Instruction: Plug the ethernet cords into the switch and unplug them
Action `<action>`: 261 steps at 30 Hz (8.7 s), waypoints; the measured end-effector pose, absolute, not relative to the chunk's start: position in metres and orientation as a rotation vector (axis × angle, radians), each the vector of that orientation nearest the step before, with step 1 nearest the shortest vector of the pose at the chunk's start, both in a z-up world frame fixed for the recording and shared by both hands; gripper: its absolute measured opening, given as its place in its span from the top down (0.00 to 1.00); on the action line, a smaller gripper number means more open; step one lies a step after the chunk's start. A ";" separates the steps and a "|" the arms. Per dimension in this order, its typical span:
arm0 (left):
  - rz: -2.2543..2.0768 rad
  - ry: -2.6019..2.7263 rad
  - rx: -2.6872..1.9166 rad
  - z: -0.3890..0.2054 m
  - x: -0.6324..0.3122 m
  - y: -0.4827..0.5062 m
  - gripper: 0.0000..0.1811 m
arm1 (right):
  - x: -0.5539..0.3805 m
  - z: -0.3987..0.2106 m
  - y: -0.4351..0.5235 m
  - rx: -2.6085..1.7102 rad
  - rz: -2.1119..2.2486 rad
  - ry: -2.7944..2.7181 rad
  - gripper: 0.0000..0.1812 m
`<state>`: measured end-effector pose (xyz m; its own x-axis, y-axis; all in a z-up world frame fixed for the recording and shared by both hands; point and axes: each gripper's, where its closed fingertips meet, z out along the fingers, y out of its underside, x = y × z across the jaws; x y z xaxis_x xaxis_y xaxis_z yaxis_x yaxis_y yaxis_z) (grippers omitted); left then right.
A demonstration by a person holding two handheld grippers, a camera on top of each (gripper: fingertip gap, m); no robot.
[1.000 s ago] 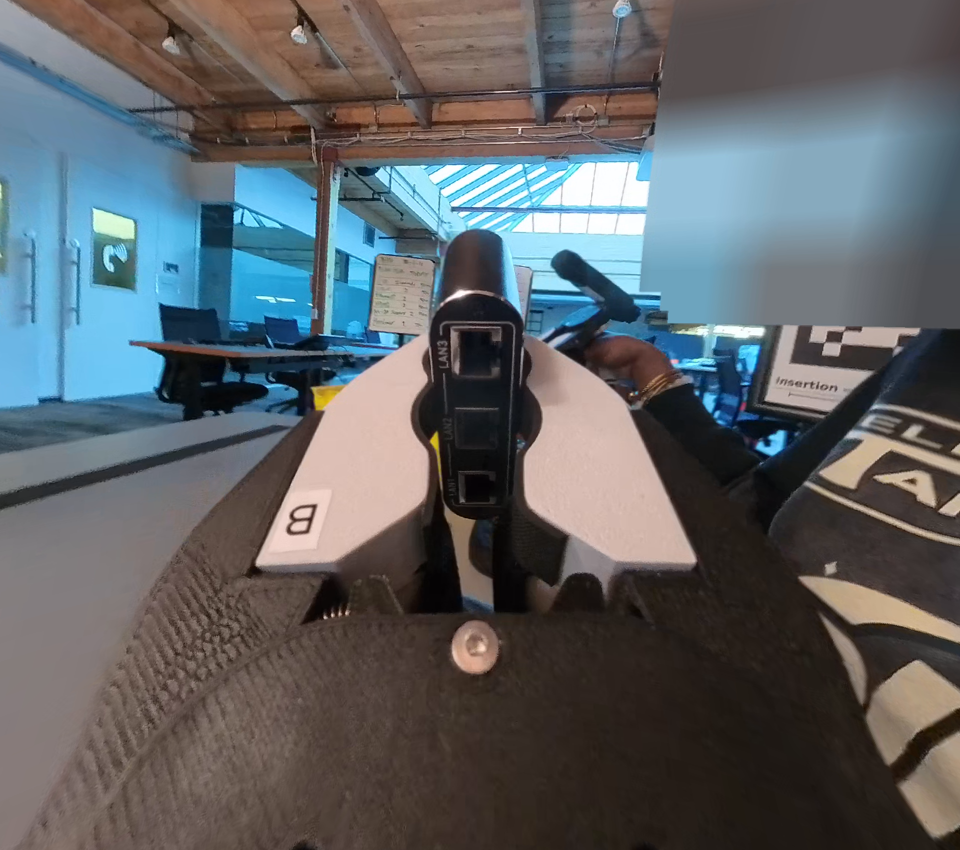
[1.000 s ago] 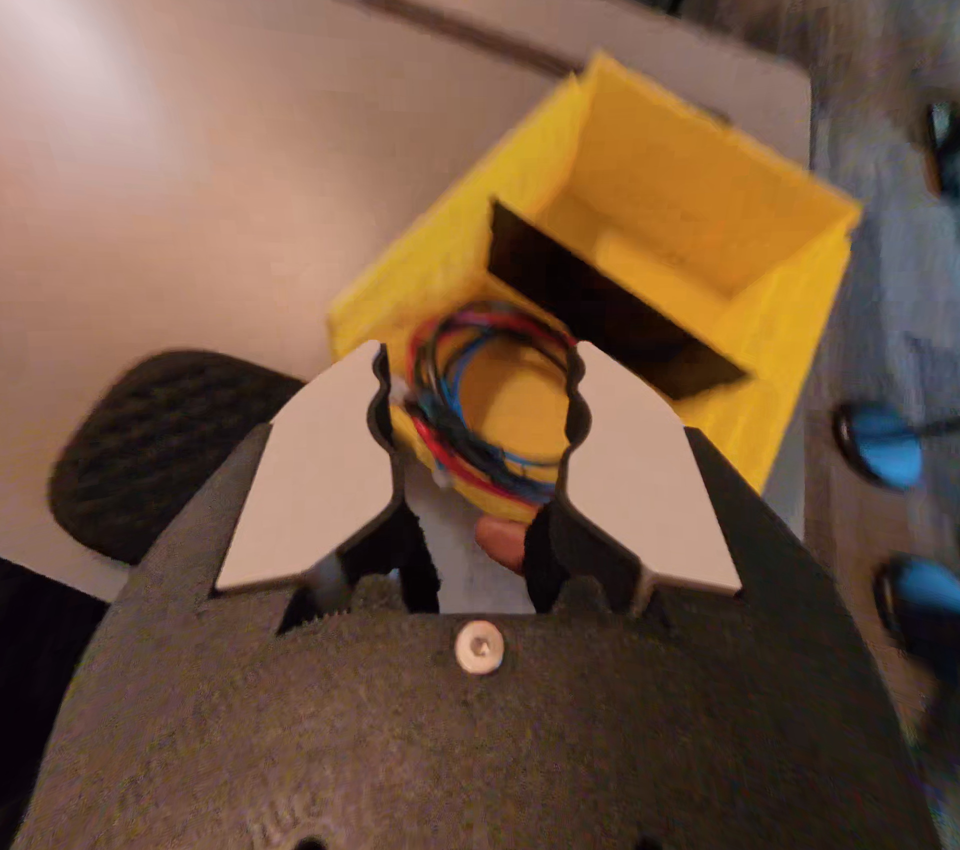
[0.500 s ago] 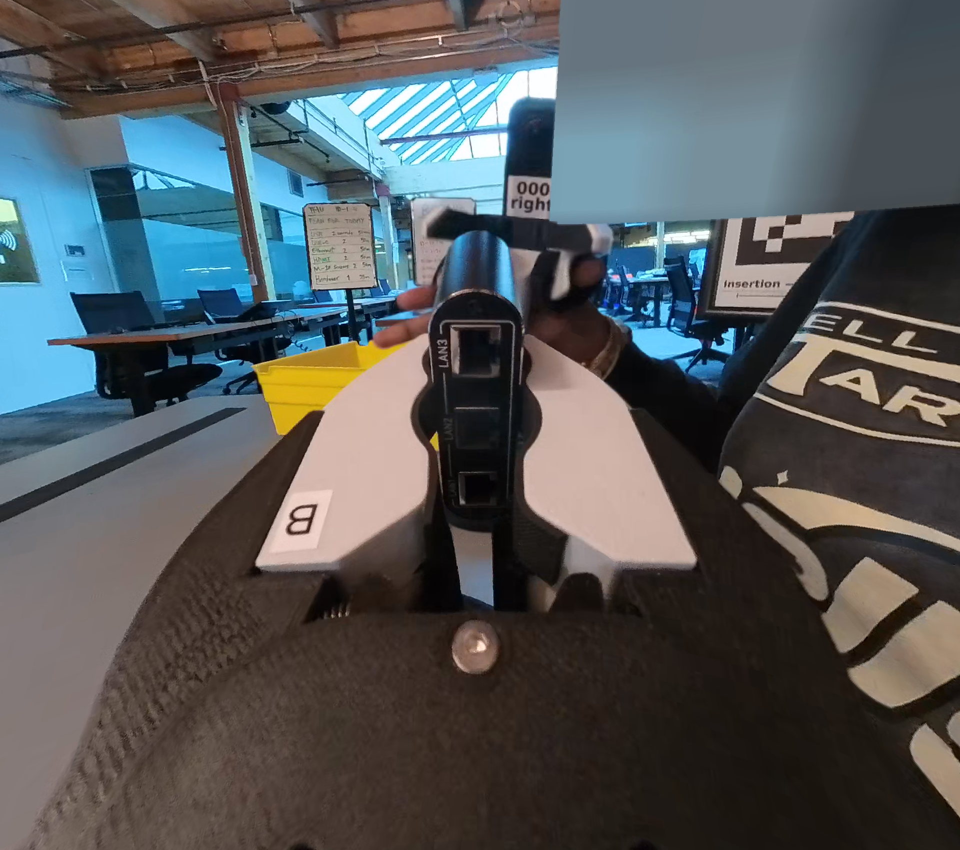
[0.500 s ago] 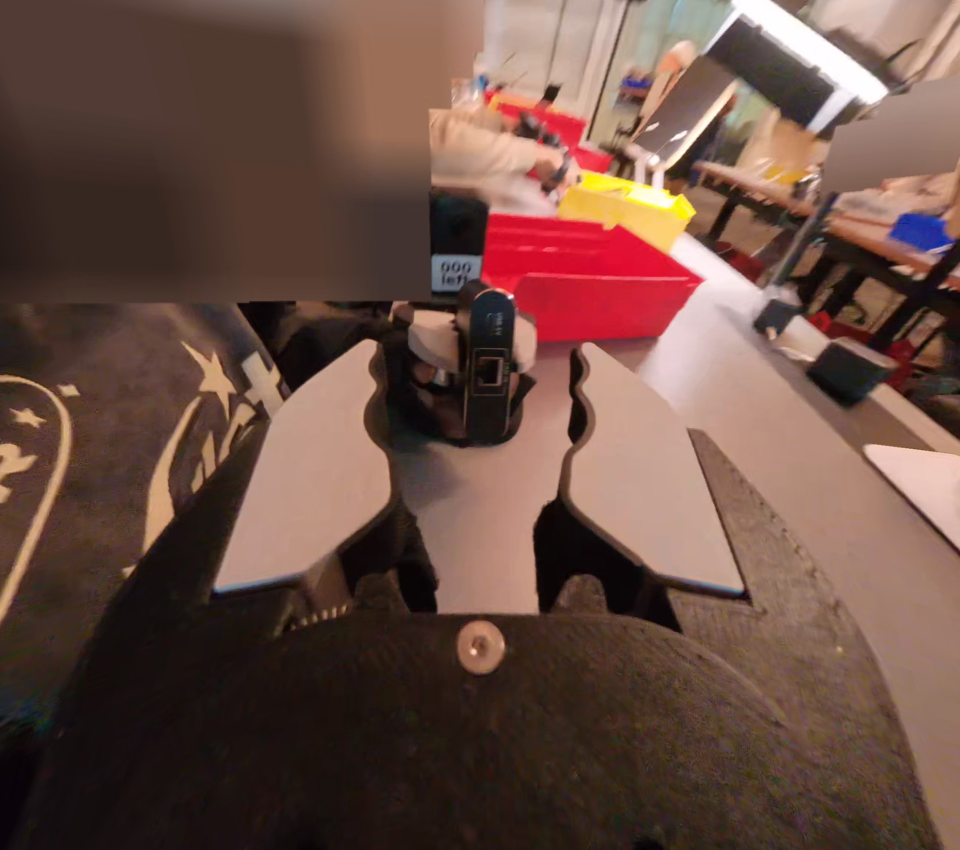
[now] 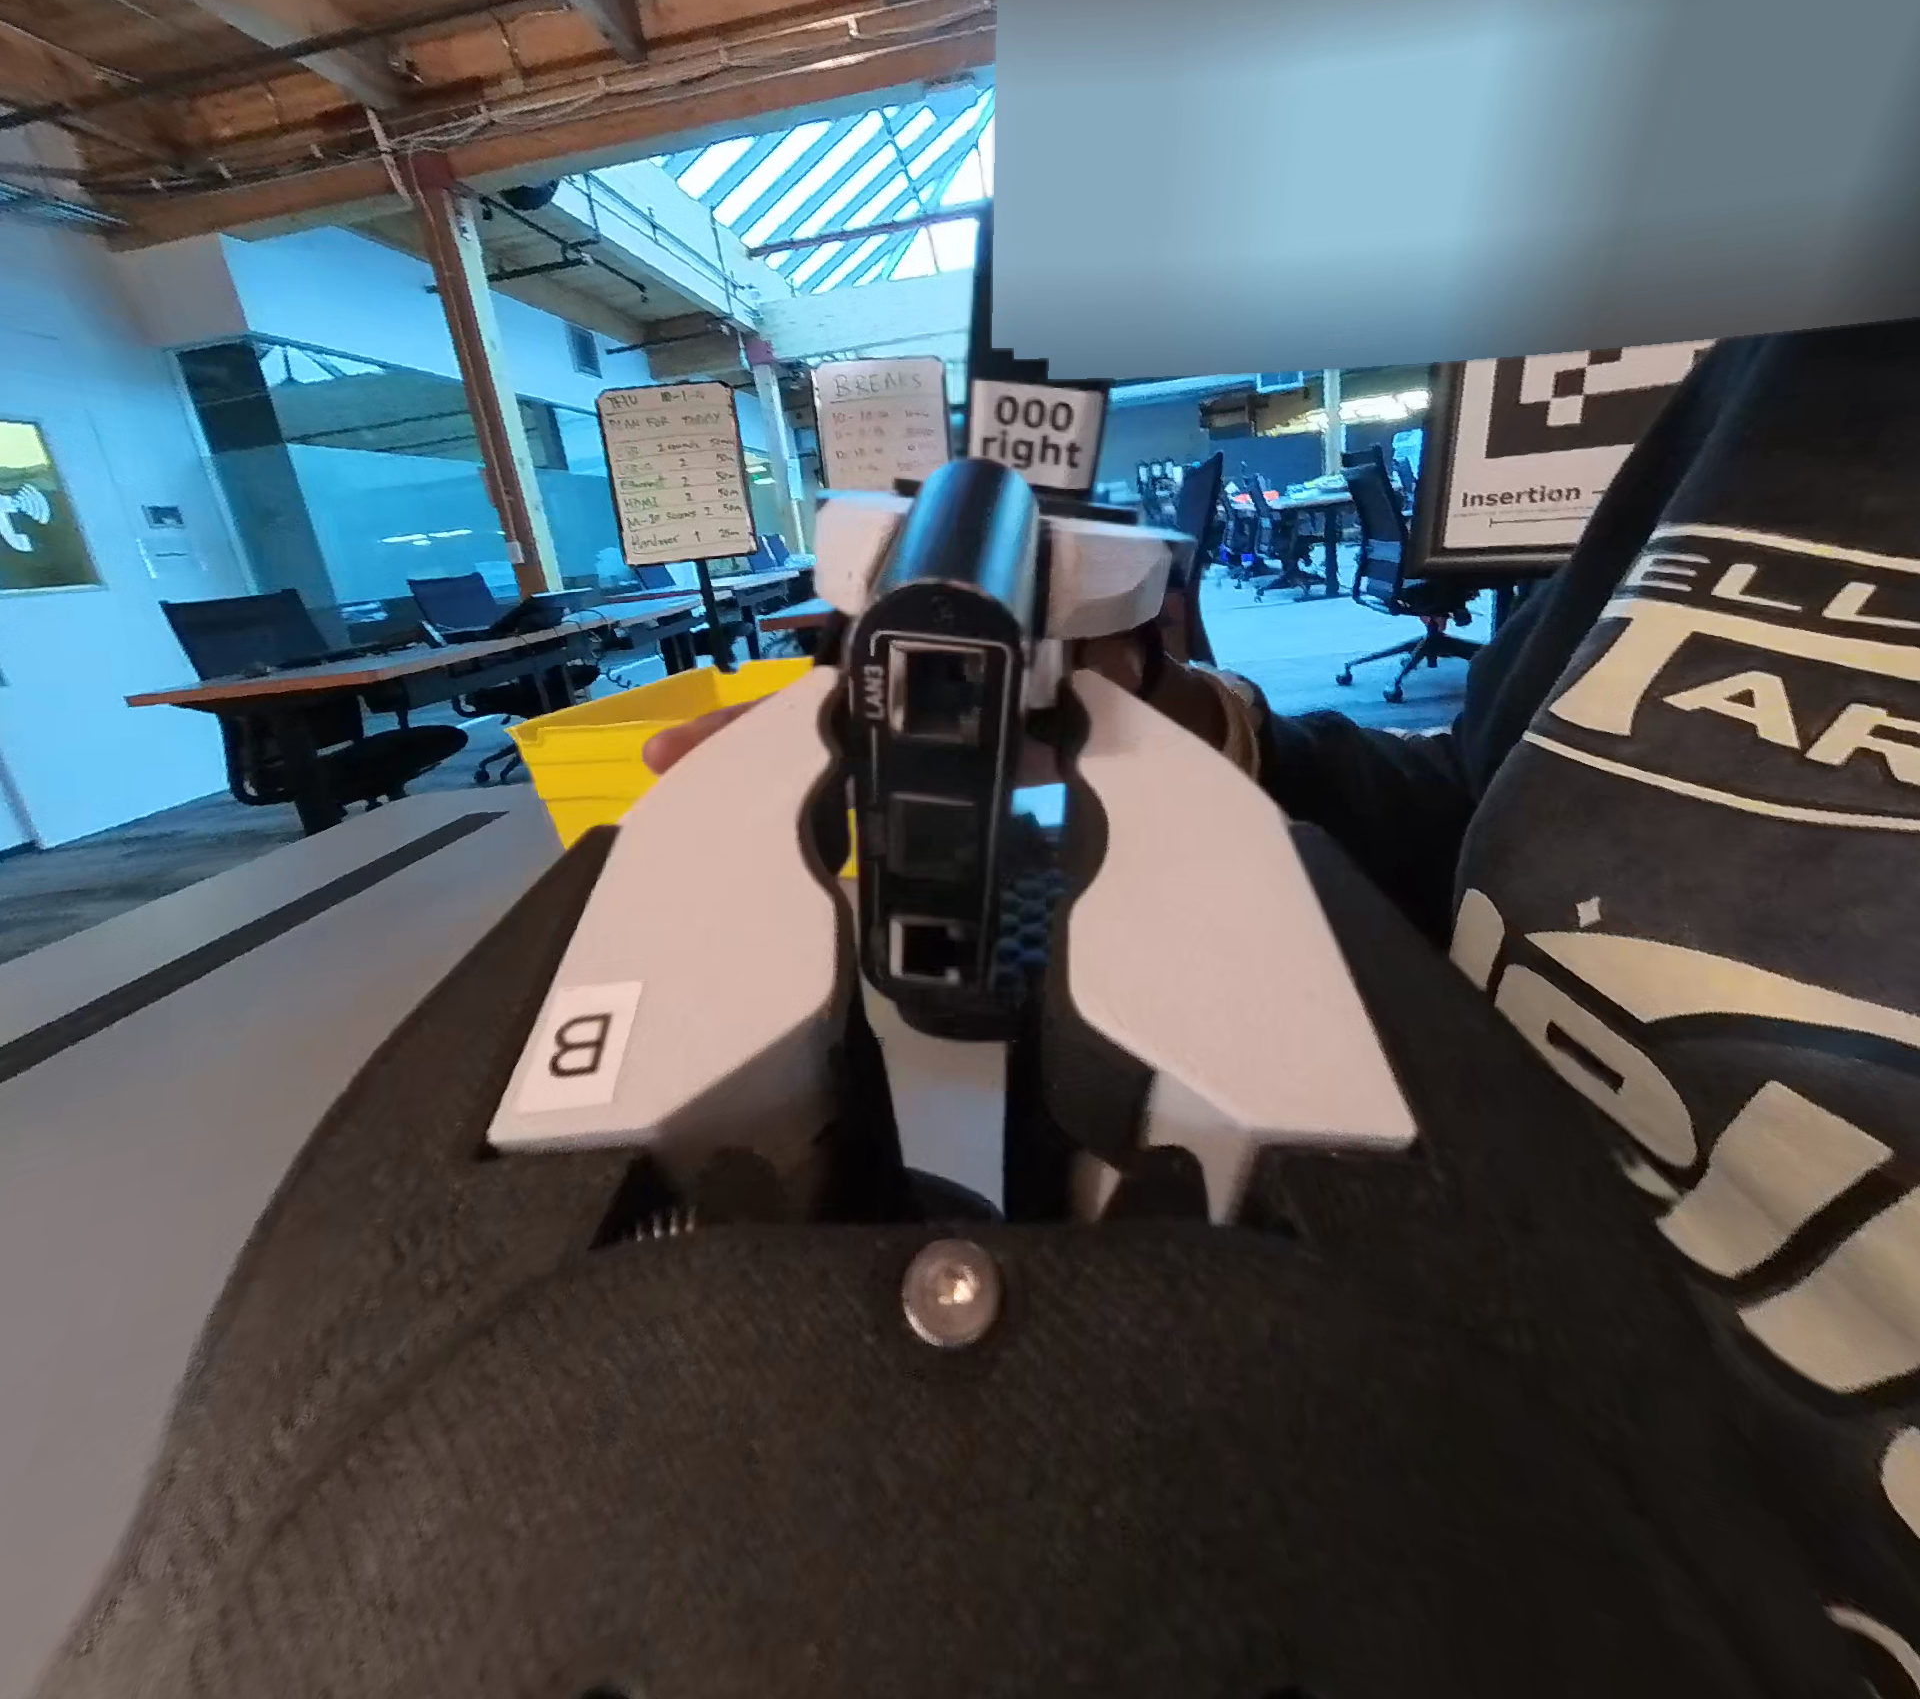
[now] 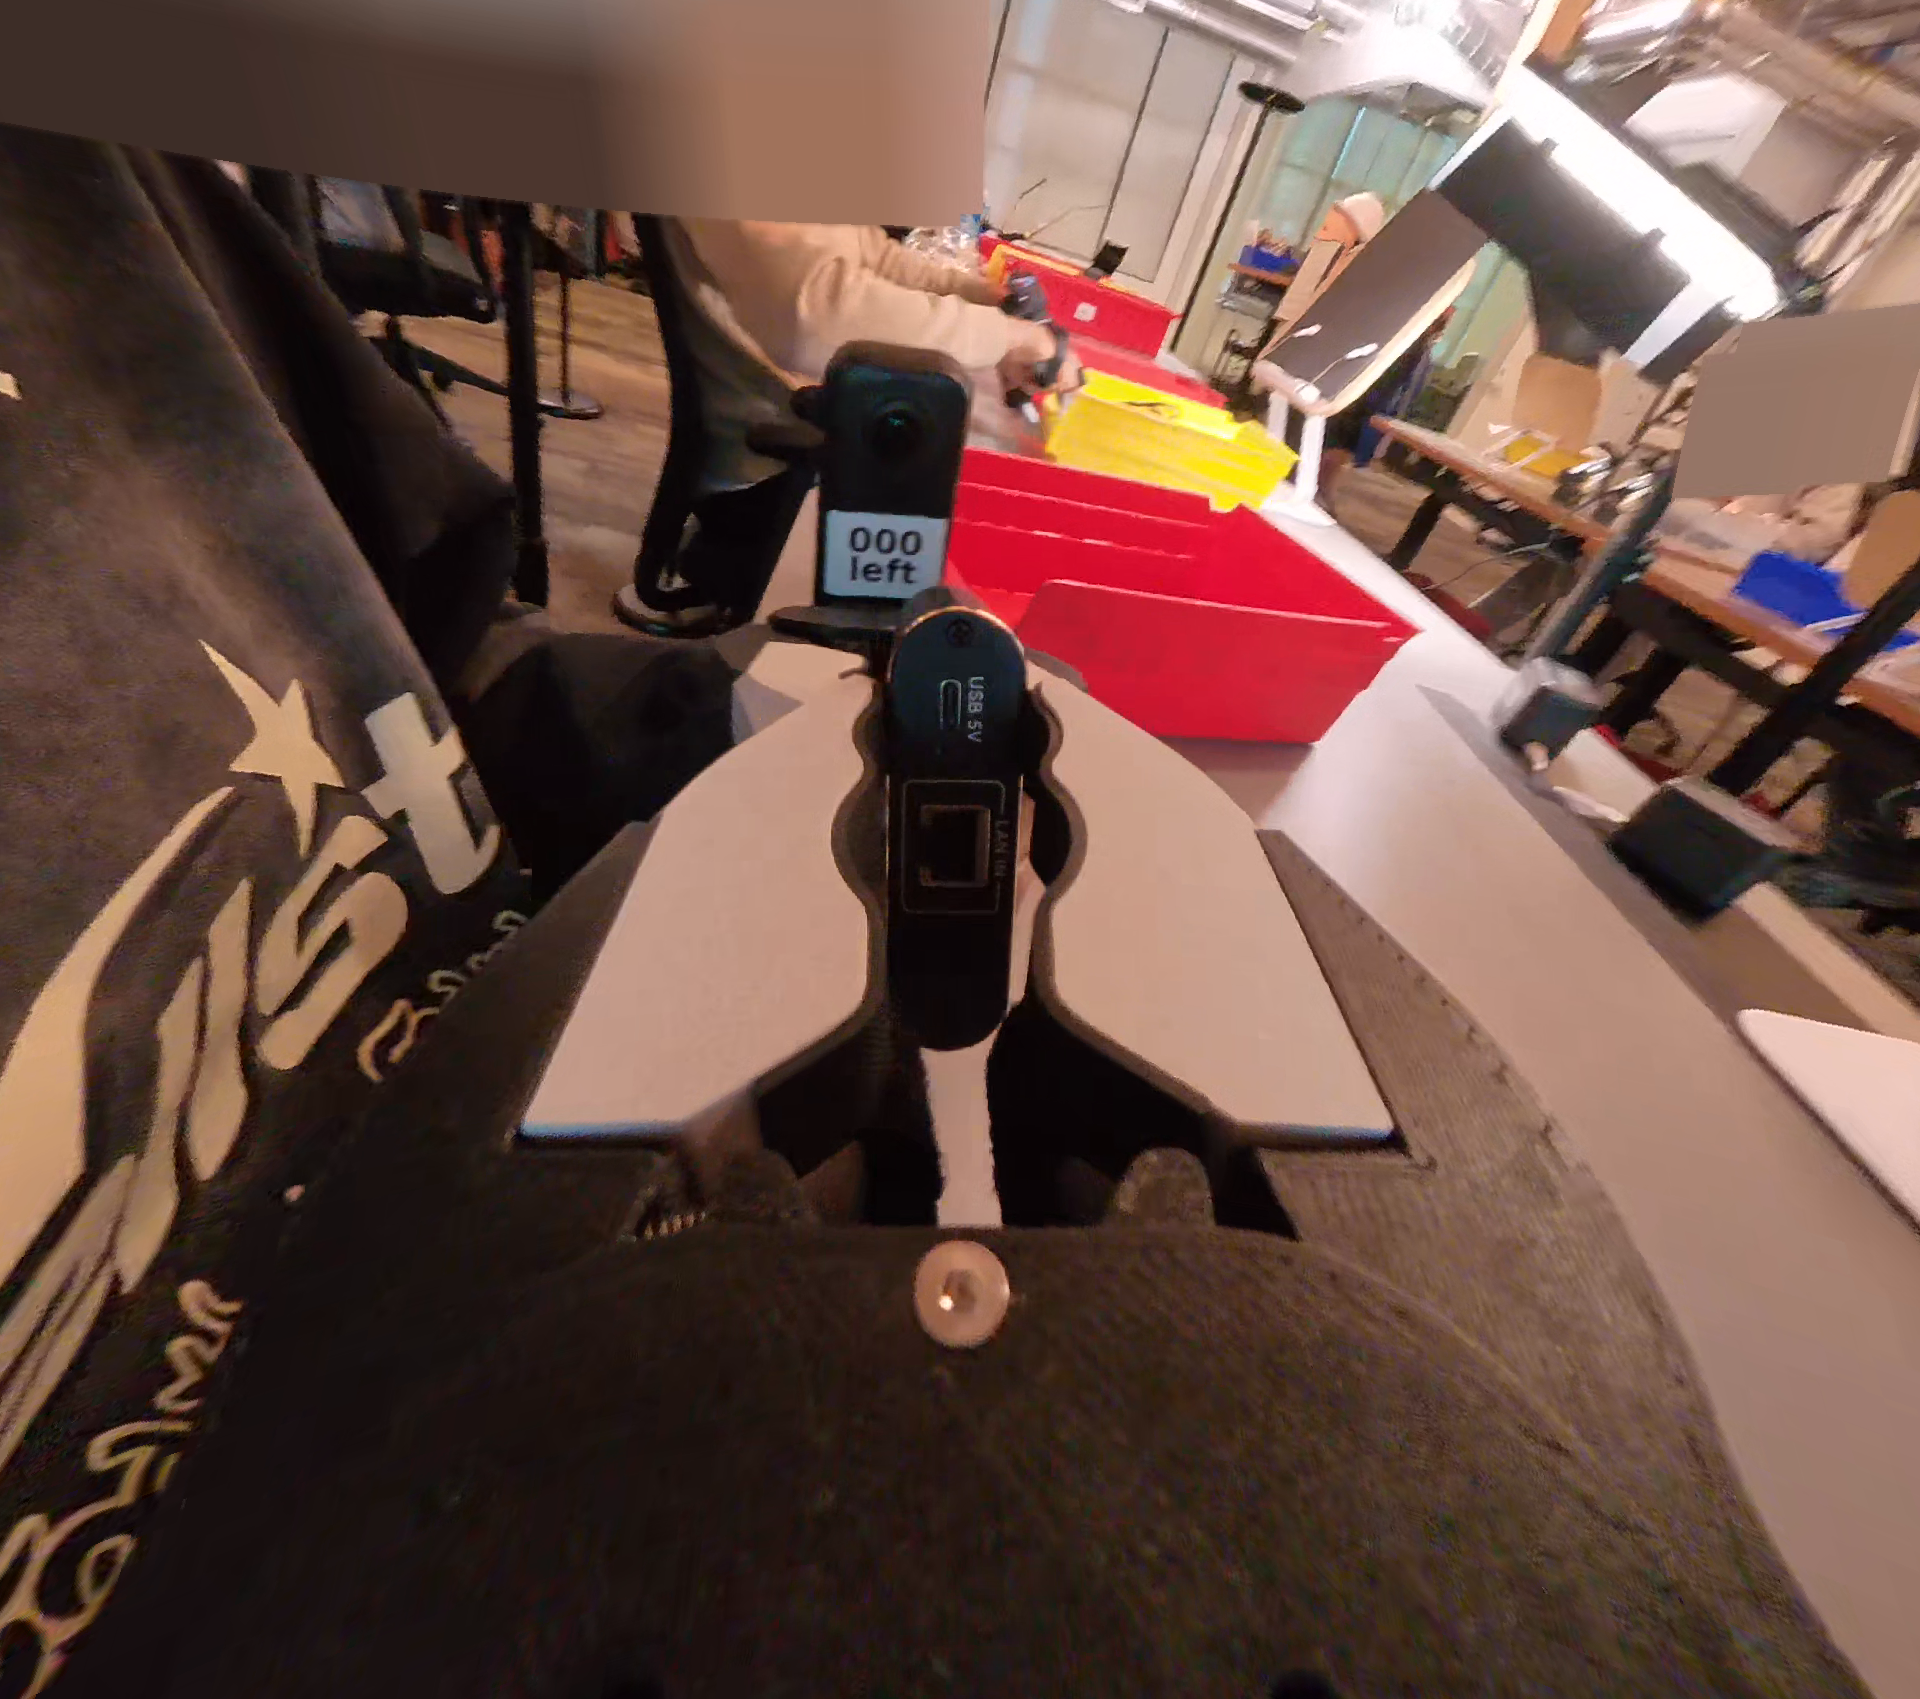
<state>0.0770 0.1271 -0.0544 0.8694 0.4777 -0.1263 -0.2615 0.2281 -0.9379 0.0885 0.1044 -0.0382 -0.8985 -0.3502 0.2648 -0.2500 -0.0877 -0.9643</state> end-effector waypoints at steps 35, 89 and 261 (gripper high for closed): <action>0.714 -0.548 -0.694 -0.018 0.038 0.032 0.36 | -0.319 -0.166 0.382 1.072 -0.307 3.203 0.87; 1.113 -0.892 -1.211 -0.088 -0.017 0.034 0.38 | -0.152 -0.140 0.282 0.903 -1.154 3.722 0.84; 1.235 -0.837 -2.608 -0.172 -0.050 -0.057 0.60 | -0.104 -0.194 0.234 -0.997 -0.685 3.662 0.64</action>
